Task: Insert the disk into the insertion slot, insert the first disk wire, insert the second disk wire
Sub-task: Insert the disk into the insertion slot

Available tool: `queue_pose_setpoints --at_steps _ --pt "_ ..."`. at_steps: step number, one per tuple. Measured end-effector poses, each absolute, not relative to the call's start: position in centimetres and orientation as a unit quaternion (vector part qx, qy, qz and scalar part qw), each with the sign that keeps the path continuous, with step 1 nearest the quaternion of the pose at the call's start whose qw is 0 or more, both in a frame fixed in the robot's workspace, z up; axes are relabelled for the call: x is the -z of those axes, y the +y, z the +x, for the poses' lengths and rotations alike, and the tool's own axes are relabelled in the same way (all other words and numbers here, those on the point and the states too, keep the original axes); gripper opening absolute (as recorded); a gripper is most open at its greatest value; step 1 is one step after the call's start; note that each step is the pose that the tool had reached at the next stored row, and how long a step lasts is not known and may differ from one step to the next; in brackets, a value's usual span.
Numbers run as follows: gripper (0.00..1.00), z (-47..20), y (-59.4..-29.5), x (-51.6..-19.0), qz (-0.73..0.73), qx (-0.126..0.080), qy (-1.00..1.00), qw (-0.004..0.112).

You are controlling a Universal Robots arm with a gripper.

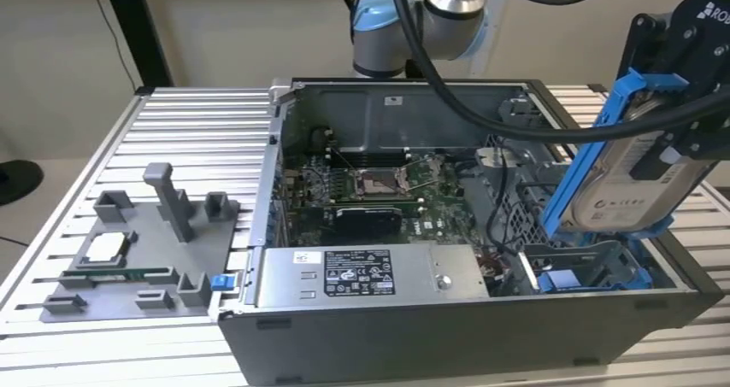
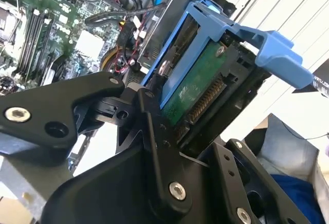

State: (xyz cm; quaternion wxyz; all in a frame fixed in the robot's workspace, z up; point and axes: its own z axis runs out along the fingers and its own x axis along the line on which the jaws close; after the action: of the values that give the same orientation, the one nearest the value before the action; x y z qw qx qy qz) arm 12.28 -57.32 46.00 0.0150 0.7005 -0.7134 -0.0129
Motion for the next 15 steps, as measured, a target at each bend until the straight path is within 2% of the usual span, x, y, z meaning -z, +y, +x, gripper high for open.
queue_pose_setpoints --at_steps 15 --pt "0.00 12.5 -57.6 -43.5 0.701 0.015 -0.713 0.013"
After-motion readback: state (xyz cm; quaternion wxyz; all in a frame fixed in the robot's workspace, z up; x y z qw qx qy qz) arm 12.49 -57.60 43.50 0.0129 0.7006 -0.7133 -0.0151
